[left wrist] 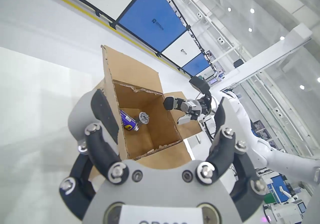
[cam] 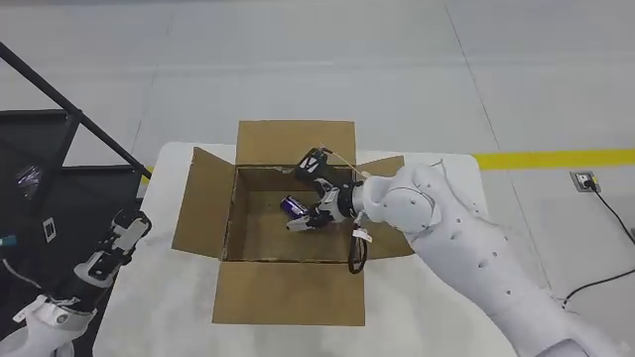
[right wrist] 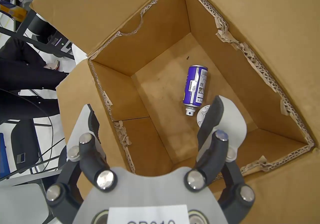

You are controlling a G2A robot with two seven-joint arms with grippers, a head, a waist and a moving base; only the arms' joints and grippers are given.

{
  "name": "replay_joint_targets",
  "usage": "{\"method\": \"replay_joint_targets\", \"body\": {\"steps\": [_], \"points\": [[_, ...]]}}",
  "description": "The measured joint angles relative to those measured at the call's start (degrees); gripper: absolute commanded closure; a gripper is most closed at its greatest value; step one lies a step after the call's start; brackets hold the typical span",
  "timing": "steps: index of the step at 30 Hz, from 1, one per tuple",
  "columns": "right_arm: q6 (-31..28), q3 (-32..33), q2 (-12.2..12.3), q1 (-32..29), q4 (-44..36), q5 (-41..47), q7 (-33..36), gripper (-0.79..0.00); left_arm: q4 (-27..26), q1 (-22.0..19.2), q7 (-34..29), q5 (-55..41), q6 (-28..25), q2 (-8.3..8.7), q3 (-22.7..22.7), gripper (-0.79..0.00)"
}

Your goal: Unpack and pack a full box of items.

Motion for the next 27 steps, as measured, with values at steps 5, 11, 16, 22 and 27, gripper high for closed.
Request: {"method": "replay_joint_targets", "body": {"steps": [5,11,16,22,27], "points": [[0.00,-0.01,0.00,0.00,0.00,-0.01,0.01,-0.785,-0.01,0.00,0.01,0.00,0.01,0.00,0.00,-0.785],[5.91,-6.69,-2.54,3.64,1.94,-6.39,3.90,-0.785,-0.33,-0.19,0.89,-0.34,1.24,0.06,0.28,-0.785],[9.63,-12.75,-6.31,8.46,11.18,-9.62,6.29,-0.785,-0.05,-0.21,0.20,-2.62,2.17,0.37,-0.29,-0.785],[7.70,-17.71,-11.00,11.87,22.66,-10.37,4.46,-0.785,0.07,-0.05,0.19,-3.60,2.25,0.40,-0.39,-0.785],[5.85,-20.03,-14.39,13.58,29.54,-10.31,3.76,-0.785,0.07,-0.05,0.20,-3.60,2.24,0.40,-0.38,-0.785]]}}
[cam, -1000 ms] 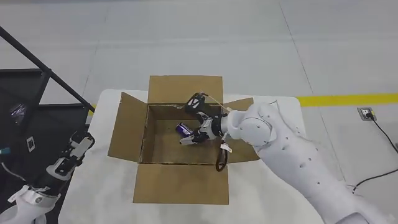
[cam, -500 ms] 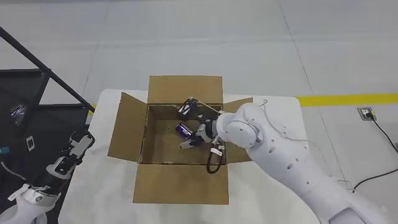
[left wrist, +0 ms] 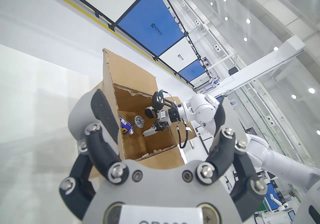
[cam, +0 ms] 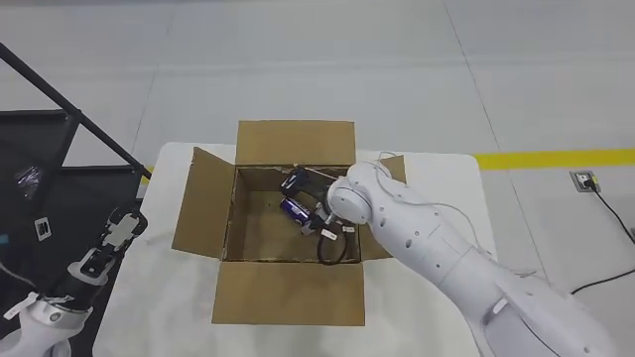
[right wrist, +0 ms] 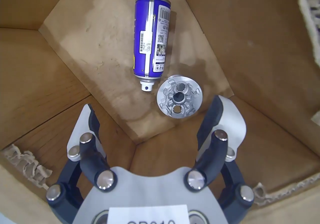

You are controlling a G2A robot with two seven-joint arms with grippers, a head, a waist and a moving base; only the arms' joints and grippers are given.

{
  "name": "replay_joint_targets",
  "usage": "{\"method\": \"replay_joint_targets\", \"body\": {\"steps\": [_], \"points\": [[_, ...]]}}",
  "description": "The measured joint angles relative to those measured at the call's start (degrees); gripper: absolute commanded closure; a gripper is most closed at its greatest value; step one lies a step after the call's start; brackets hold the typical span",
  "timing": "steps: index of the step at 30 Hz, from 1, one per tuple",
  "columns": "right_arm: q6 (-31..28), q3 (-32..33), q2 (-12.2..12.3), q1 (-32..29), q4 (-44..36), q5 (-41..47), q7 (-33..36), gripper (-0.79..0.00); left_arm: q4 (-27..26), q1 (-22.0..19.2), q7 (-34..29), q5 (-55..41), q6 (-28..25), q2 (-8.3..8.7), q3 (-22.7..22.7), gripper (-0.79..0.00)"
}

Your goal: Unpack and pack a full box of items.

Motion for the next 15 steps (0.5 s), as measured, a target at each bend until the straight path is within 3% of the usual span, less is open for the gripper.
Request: {"method": "replay_joint_targets", "body": {"steps": [15], "points": [[3.83,-4.03,-8.71,2.21,15.00,-3.95,-0.40,-0.785,0.00,0.00,0.00,0.00,0.00,0.00,0.00,-0.785]]}}
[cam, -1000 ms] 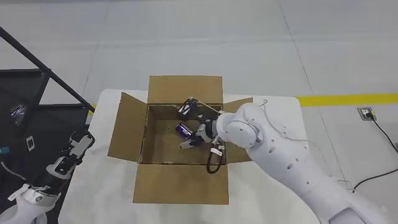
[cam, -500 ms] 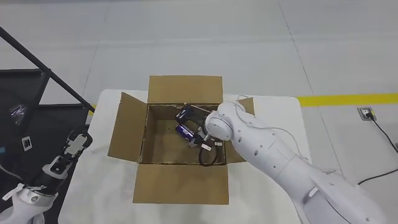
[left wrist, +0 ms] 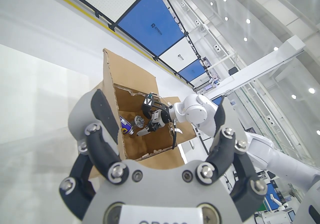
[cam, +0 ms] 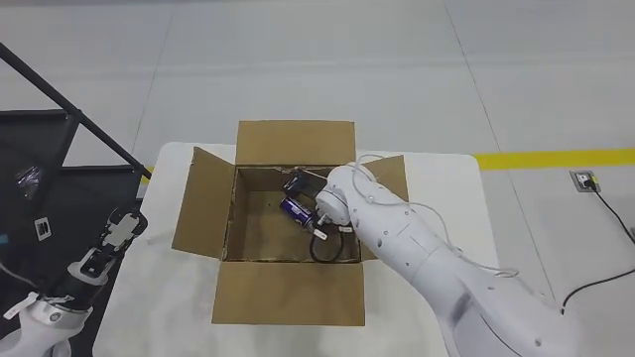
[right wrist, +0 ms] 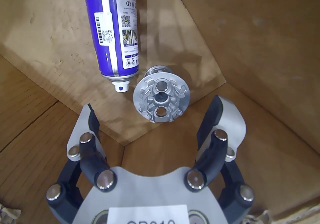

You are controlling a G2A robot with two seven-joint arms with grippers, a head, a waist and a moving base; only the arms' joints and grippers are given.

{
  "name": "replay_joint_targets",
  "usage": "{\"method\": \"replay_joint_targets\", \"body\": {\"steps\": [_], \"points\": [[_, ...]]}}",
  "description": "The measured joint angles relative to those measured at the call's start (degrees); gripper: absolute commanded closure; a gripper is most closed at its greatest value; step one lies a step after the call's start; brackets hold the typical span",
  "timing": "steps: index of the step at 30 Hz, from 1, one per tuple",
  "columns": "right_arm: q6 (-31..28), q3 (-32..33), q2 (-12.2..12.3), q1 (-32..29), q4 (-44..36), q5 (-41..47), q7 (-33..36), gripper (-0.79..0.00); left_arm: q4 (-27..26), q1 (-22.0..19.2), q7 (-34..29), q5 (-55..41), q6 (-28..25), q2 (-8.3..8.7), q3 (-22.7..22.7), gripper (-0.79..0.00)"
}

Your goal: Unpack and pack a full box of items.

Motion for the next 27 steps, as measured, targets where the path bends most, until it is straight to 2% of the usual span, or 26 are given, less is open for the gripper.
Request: {"method": "replay_joint_targets", "body": {"steps": [3,5,7,8,14,16,17,18,20,22,23,25,27], "points": [[-0.36,-0.19,-1.34,0.24,2.47,-0.37,-0.45,-0.720,0.00,0.00,0.00,0.00,0.00,0.00,0.00,-0.785],[0.02,-0.26,-2.17,0.44,4.06,-0.87,-1.32,-0.742,0.00,0.00,0.00,0.00,0.00,0.00,0.00,-0.785],[1.66,-0.36,-2.95,0.53,5.44,-1.67,-2.57,-0.542,0.00,0.00,0.00,0.00,0.00,0.00,0.00,-0.785],[2.15,-0.39,-3.28,0.52,5.91,-1.95,-3.03,-0.520,0.00,0.00,0.00,0.00,0.00,0.00,0.00,-0.785],[2.45,-0.14,-5.06,0.70,9.12,-2.65,-4.68,-0.619,0.00,0.00,0.00,0.00,0.00,0.00,0.00,-0.785],[1.91,0.07,-5.51,0.81,10.29,-2.67,-5.09,-0.573,0.00,0.00,0.00,0.00,0.00,0.00,0.00,-0.785],[1.61,0.17,-5.70,0.85,10.78,-2.64,-5.25,-0.526,0.00,0.00,0.00,0.00,0.00,0.00,0.00,-0.785],[1.33,0.28,-5.87,0.89,11.24,-2.59,-5.37,-0.391,0.00,0.00,0.00,0.00,0.00,0.00,0.00,-0.785],[0.66,0.50,-6.25,0.98,12.16,-2.53,-5.51,-0.317,0.00,0.00,0.00,0.00,0.00,0.00,0.00,-0.785],[-0.03,0.74,-6.58,1.09,12.94,-2.49,-5.71,-0.197,0.00,0.00,0.00,0.00,0.00,0.00,0.00,-0.785],[-0.36,0.85,-6.70,1.15,13.26,-2.45,-5.80,-0.169,0.00,0.00,0.00,0.00,0.00,0.00,0.00,-0.785],[-1.00,1.22,-6.94,1.30,13.83,-2.15,-5.92,0.000,0.00,0.00,0.00,0.00,0.00,0.00,0.00,-0.785],[-2.07,1.55,-7.08,1.47,14.04,-1.91,-6.52,0.000,0.00,0.00,0.00,0.00,0.00,0.00,0.00,-0.785]]}}
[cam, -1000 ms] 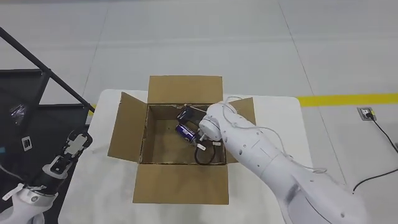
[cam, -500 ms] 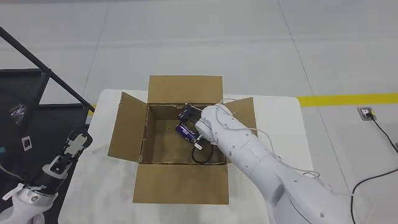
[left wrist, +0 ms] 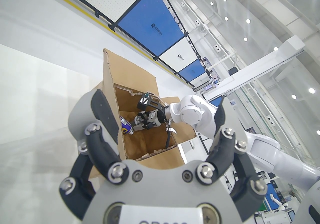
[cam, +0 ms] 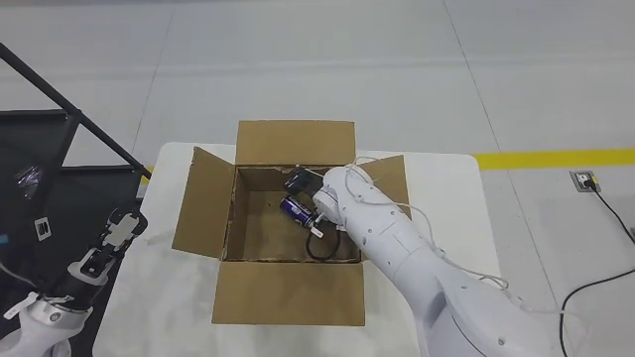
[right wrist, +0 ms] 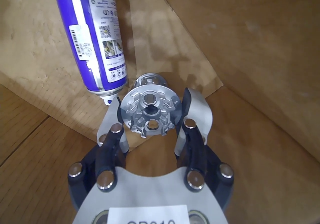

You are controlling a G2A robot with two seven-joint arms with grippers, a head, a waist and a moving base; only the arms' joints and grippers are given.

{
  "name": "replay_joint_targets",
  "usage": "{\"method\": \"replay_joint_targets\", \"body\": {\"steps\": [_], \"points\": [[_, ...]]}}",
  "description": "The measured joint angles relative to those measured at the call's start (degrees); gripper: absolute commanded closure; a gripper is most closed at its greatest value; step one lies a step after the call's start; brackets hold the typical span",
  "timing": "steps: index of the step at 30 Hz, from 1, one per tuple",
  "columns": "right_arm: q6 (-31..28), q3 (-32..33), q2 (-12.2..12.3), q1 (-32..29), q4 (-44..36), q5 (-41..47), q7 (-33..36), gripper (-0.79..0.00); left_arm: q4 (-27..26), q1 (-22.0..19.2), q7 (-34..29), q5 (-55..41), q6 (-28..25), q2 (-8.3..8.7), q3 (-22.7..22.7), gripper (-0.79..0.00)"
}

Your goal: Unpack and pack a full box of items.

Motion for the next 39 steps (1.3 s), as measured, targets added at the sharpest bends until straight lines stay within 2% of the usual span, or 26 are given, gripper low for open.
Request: {"method": "replay_joint_targets", "body": {"steps": [9,13,21,24,30,34,37,39], "points": [[-1.97,1.22,-0.03,0.77,-1.36,-0.12,0.93,0.000,0.00,0.00,0.00,0.00,0.00,0.00,0.00,-0.785],[-2.18,1.89,0.61,0.82,-4.57,-0.75,0.54,0.000,0.00,0.00,0.00,0.00,0.00,0.00,0.00,-0.785],[6.34,3.44,3.68,-0.83,-17.94,-5.47,5.62,0.000,0.00,0.00,0.00,0.00,0.00,0.00,0.00,-0.785],[8.23,5.69,6.38,-2.66,-26.65,-7.73,7.81,0.000,0.00,0.00,0.00,0.00,0.00,0.00,0.00,-0.785],[12.69,16.44,14.76,-10.21,-47.46,-16.17,13.70,0.000,0.00,0.00,0.00,0.00,0.00,0.00,0.00,-0.785],[14.71,29.74,21.26,-22.71,-69.82,-26.30,19.01,0.000,0.00,0.00,0.00,0.00,0.00,0.00,0.00,-0.785],[12.61,41.43,24.79,-33.71,-85.61,-31.99,21.77,0.000,0.00,0.00,0.00,0.00,0.00,0.00,0.00,-0.785],[11.57,48.16,26.09,-39.54,-92.76,-33.50,22.09,0.000,0.00,0.00,0.00,0.00,0.00,0.00,0.00,-0.785]]}}
